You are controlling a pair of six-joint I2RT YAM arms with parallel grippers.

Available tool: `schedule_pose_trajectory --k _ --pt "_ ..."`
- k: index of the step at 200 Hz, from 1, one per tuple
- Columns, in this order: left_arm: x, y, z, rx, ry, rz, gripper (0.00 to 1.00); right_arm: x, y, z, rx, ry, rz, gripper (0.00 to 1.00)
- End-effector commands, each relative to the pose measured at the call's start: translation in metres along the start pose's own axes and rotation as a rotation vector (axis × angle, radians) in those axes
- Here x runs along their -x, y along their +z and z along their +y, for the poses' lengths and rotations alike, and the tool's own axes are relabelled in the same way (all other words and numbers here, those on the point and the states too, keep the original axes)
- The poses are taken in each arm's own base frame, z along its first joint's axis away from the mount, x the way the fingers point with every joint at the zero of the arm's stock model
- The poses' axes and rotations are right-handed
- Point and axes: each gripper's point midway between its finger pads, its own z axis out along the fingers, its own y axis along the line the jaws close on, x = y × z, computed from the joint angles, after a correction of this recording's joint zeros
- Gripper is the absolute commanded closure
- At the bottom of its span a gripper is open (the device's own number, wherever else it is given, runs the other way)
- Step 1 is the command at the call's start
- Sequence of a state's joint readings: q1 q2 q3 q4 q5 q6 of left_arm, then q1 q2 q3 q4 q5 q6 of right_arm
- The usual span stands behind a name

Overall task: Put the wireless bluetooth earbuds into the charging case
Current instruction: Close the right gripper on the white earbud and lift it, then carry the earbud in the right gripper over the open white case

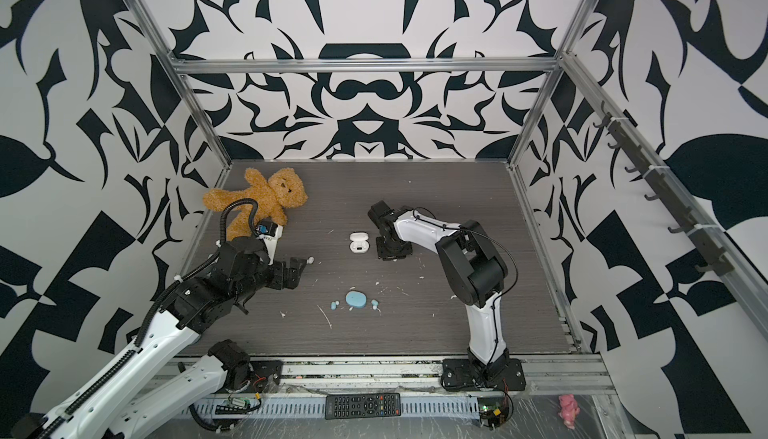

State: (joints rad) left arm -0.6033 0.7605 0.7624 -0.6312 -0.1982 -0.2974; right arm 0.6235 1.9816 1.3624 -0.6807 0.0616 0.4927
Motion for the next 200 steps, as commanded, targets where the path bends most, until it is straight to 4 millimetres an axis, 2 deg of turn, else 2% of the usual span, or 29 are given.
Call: schedule_pose_trajectory --k 1,38,98,124,134,200 --pt "-0.001 0.002 -0.001 -0.010 0.000 -0.001 0.01 0.000 -0.003 -0.003 -0.032 -0.016 0.006 0.76" --pt "-0.002 0.002 -0.001 -0.009 0.001 0.002 0.01 -0.002 0.000 -0.007 -0.051 -0.022 0.014 0.80" --pt "-0.002 0.002 -0.001 -0.010 0.002 0.001 0.01 -0.006 0.003 -0.012 -0.081 -0.038 0.035 0.80" --pt "-0.001 0.002 -0.001 -0.010 0.002 0.000 0.01 -0.006 -0.002 -0.005 -0.042 -0.040 0.028 0.84" --pt "-0.002 0.002 -0.001 -0.010 0.003 0.001 0.01 -0.006 -0.004 0.003 0.007 -0.039 0.024 0.85" --pt "-0.002 0.002 -0.002 -0.013 0.003 0.001 0.01 0.000 -0.020 0.023 0.129 -0.044 -0.008 0.87"
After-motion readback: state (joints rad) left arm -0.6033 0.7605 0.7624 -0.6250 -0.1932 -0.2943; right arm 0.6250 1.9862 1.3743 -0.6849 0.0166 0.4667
